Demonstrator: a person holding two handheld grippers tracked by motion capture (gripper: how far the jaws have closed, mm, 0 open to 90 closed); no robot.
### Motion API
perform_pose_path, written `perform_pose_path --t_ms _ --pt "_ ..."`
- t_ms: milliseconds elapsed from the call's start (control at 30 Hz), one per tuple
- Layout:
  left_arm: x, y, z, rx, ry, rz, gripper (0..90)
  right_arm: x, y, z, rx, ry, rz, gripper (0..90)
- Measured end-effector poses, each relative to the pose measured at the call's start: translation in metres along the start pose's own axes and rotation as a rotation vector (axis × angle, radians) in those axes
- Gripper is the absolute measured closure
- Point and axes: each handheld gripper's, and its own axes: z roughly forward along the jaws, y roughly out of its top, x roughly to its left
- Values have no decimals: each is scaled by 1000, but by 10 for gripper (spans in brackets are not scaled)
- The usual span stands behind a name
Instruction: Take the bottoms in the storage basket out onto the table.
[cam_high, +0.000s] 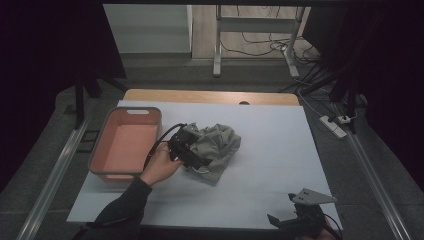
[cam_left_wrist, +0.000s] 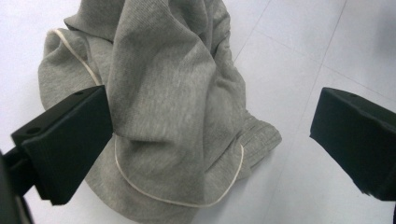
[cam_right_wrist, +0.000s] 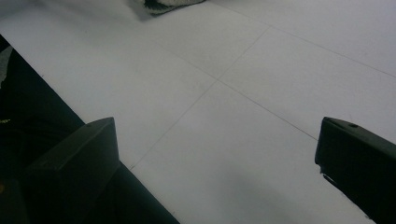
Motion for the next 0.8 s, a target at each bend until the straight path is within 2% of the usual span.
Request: perform_pose_path --t_ms 800 --pt "-6 -11 -10 -17 -21 -25 0 1 0 0 1 1 -7 0"
